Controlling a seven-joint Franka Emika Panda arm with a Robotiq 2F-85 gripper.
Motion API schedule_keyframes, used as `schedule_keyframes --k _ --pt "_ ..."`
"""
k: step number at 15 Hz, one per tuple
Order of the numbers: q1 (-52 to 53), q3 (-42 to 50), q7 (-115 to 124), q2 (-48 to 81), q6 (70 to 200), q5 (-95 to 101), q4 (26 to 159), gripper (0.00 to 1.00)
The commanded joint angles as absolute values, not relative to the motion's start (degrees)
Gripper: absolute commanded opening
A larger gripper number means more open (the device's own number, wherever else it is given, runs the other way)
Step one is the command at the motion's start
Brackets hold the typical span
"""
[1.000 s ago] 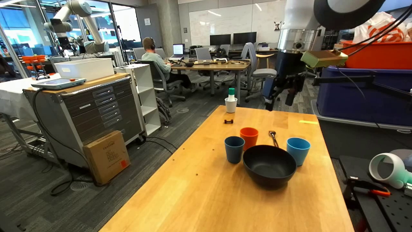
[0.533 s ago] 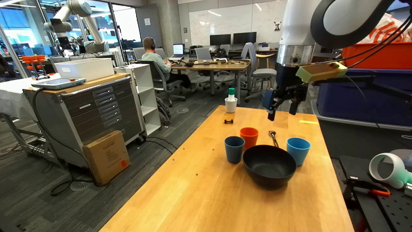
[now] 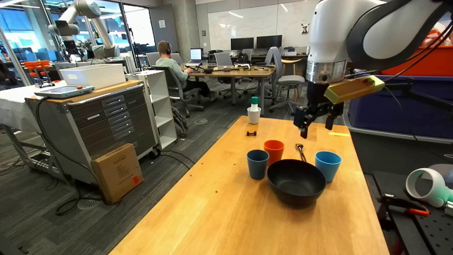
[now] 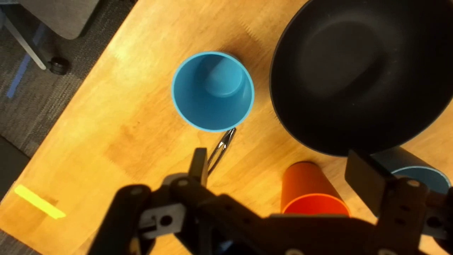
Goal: Put the blue cup in the black bowl, then put the green and orange cups on top of the blue cup then put the black object in the orange cup
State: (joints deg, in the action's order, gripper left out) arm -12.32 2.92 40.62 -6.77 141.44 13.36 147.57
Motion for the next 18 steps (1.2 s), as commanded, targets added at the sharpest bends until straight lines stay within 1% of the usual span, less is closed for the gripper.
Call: schedule_keyframes --k 1,12,18 --pt "-11.68 4.03 39.73 -5.98 142.26 12.71 148.23 1.0" --pt "-11.12 5.83 34.8 -1.36 147.67 8.18 150.05 1.0" --pt "-10.81 6.41 33.81 1.07 147.42 7.55 149.8 1.0"
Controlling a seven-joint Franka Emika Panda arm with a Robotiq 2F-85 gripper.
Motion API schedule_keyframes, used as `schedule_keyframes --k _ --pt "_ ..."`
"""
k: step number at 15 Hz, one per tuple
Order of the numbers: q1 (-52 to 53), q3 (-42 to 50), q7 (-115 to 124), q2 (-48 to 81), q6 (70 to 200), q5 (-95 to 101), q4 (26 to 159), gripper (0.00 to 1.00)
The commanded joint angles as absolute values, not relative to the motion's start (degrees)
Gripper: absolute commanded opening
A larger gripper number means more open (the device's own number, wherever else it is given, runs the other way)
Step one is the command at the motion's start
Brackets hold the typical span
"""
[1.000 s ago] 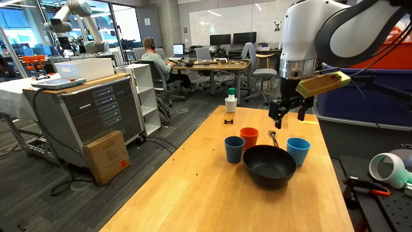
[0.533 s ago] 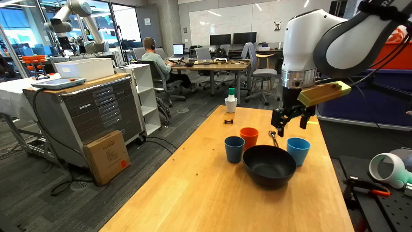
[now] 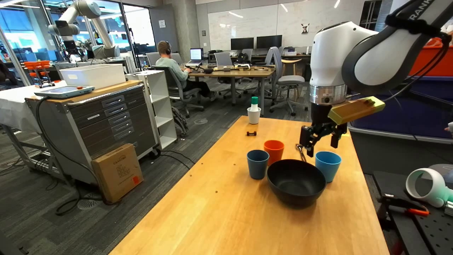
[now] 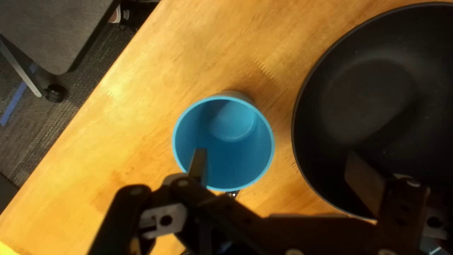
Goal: Put the blue cup in the black bowl, then put the green and orange cups on top of the blue cup then put the black object in the orange cup
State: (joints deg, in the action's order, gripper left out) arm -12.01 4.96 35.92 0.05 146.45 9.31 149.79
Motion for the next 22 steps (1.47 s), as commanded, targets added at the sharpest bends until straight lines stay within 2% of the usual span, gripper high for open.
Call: schedule_keyframes --k 1,3,5,6,8,11,15,18,22 --pt "-10.76 6.5 33.52 1.5 147.26 7.26 149.7 1.0" --pt "-10.66 6.64 32.51 2.41 146.77 5.82 149.42 1.0" --pt "-10.57 6.89 32.13 3.13 146.85 5.24 149.28 0.95" --pt "-10.55 7.04 32.19 3.43 146.88 5.16 149.17 0.74" --pt "-10.47 7.32 32.16 3.88 146.9 4.91 149.0 0.63" --pt "-10.29 7.68 31.99 4.13 146.91 4.31 148.88 0.37" --pt "-10.02 7.77 31.75 3.95 147.0 3.89 149.03 0.09" --pt "-9.85 7.77 31.41 3.86 147.04 3.6 149.04 0.03" --pt "-9.79 7.76 31.0 3.75 147.07 3.57 149.07 0.07"
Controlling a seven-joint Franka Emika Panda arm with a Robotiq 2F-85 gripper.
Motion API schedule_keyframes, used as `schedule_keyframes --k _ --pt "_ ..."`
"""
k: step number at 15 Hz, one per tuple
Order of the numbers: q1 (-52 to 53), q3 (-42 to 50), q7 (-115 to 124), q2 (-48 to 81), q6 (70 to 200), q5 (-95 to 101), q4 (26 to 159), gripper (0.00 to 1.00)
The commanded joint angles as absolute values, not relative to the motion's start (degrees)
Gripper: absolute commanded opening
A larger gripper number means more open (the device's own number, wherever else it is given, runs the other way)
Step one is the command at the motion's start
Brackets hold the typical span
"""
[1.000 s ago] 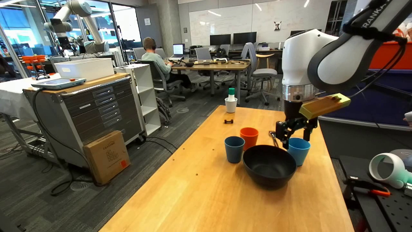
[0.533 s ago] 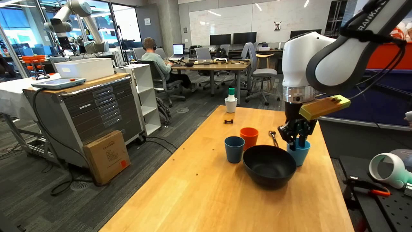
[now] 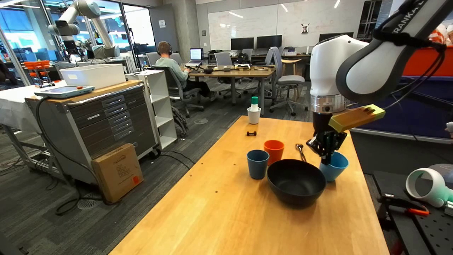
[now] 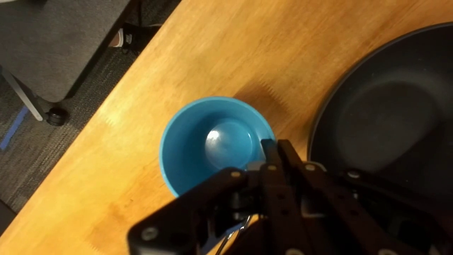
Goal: Put the blue cup in the black bowl, then put the green and orange cups on top of the blue cup then put the black object in the orange cup
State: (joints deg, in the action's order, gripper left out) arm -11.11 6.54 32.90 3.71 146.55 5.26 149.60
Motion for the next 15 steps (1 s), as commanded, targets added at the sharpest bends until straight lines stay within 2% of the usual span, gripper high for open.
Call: schedule_keyframes --k 1,5,10,15 --pt "-9.77 7.75 30.89 3.72 147.07 3.55 149.09 0.06" --pt "-9.58 7.58 30.26 2.85 145.82 3.23 149.09 0.01" --pt "-9.19 7.51 29.79 0.46 141.32 3.91 148.27 0.01" --pt "-9.03 6.86 24.16 -3.57 130.13 0.82 145.73 0.01"
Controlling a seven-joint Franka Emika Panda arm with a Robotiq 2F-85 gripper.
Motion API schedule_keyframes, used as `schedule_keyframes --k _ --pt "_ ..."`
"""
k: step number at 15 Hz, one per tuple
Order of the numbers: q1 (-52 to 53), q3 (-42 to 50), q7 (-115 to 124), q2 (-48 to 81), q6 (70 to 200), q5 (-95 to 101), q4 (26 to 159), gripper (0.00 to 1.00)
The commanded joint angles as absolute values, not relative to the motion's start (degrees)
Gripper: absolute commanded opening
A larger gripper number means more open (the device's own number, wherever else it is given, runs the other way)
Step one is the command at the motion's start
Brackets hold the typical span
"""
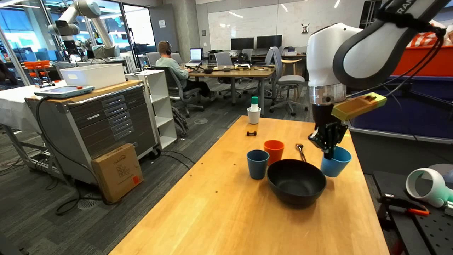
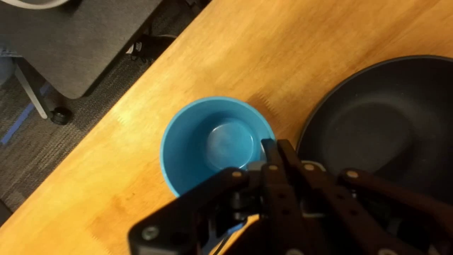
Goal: Put the blue cup in the black bowl, then put the green and orange cups on top of the blue cup then put the black object in the orange cup
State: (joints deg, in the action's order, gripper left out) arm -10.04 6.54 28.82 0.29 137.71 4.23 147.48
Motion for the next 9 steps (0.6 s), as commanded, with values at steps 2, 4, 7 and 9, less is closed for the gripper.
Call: schedule_keyframes --k 2,4,7,9 --pt "-8.63 6.65 20.63 -4.98 125.17 -2.83 143.61 0.01" --pt "-7.99 6.31 19.39 -5.41 123.37 -5.99 141.09 0.01" --pt "-6.6 5.46 18.85 -3.22 122.95 -10.2 136.04 0.01" --pt "-5.67 4.86 18.79 -0.45 122.97 -12.21 132.74 0.01"
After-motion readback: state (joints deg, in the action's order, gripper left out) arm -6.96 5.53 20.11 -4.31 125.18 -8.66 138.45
